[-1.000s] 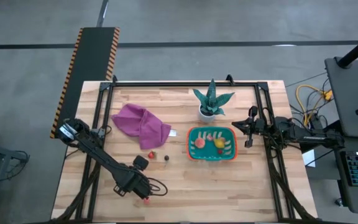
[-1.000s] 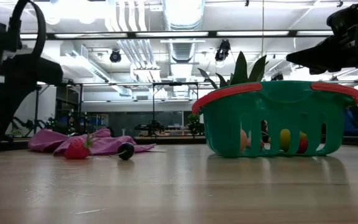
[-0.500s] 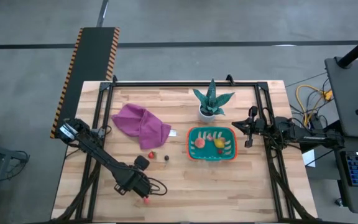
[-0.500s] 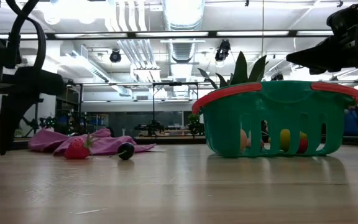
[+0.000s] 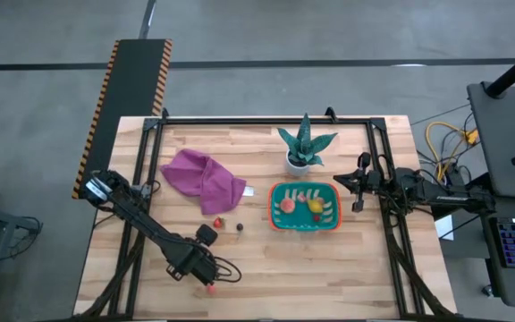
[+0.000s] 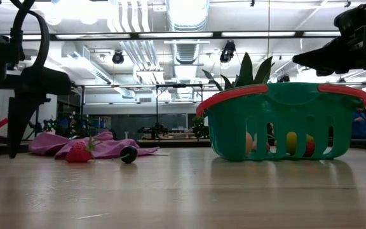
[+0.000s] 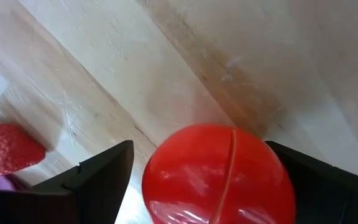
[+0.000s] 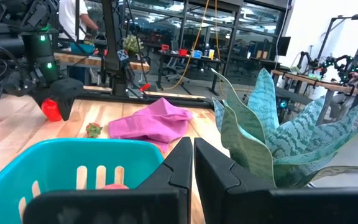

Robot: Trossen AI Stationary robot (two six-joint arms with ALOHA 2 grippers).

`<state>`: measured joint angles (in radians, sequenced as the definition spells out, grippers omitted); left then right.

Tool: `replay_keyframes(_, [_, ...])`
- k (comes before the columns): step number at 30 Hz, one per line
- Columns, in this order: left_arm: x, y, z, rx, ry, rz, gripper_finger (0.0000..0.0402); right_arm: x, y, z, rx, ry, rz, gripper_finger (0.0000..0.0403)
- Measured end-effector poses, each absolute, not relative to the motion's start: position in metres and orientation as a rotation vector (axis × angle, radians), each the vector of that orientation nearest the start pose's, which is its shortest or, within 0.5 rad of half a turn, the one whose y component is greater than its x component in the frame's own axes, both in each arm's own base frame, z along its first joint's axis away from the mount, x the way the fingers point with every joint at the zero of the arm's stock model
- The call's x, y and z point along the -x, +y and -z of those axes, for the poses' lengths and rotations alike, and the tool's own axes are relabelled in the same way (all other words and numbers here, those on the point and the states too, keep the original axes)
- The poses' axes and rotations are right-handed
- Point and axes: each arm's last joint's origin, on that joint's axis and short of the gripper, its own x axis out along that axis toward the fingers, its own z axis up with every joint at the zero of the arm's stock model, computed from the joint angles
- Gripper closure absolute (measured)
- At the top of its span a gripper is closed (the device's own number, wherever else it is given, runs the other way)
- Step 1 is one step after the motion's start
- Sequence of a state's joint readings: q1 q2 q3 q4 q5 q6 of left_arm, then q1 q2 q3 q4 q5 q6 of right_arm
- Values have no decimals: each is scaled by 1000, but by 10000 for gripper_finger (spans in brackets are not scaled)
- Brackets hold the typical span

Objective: Pick and placing Produce into tupperware
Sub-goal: Put the apple into the green basket

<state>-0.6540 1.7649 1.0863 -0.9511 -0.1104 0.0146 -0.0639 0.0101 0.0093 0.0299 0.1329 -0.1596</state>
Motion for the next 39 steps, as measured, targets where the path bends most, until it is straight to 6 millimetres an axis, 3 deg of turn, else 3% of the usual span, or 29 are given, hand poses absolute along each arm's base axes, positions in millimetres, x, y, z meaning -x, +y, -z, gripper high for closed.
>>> replay_keyframes(9, [-235, -176, -159, -668, 1518, 473, 67, -97, -10, -169, 158, -13, 199, 394])
replay_keyframes(21, [-235, -176, -159, -679, 1519, 488, 147, -97, -10, -169, 159, -11, 199, 394])
replay_keyframes(39, [-237, -177, -169, -683, 1534, 483, 149, -97, -10, -168, 159, -10, 198, 394])
